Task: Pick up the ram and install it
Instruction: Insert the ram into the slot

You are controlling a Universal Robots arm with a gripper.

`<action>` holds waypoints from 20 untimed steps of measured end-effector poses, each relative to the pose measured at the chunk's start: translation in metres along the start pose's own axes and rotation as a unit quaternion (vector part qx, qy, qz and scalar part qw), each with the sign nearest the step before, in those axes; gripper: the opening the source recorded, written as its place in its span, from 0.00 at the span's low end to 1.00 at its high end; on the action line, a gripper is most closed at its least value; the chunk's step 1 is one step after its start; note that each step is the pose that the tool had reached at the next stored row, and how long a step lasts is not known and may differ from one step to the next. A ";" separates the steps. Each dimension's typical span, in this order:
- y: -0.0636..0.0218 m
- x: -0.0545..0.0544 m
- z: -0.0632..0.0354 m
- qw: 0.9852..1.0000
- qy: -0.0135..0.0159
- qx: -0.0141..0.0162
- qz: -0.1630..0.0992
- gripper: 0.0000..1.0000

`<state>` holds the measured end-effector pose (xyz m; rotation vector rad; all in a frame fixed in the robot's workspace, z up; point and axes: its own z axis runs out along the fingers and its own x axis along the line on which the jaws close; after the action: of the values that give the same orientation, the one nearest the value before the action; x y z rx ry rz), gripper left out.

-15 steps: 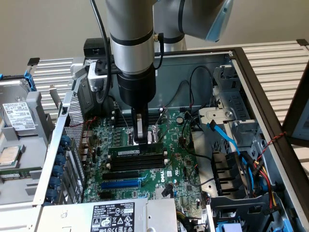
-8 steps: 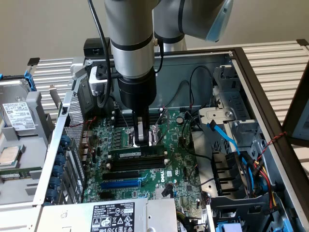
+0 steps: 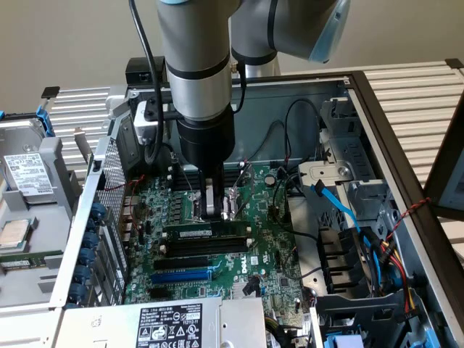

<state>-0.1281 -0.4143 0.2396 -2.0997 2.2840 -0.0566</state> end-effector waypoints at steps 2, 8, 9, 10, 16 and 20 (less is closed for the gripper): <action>-0.0001 0.000 0.0010 1.000 0.000 -0.002 0.001 0.12; 0.0001 0.000 0.0023 1.000 0.000 -0.004 0.001 0.12; -0.0001 0.000 0.0023 1.000 0.000 -0.004 0.000 0.12; -0.0007 0.000 0.0025 1.000 0.000 -0.004 0.000 0.12; -0.0049 0.000 0.0026 1.000 0.000 -0.005 -0.004 0.12; -0.0050 0.000 0.0028 1.000 0.000 -0.008 -0.017 0.12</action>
<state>-0.1230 -0.4150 0.2371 -2.1468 2.2565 -0.0406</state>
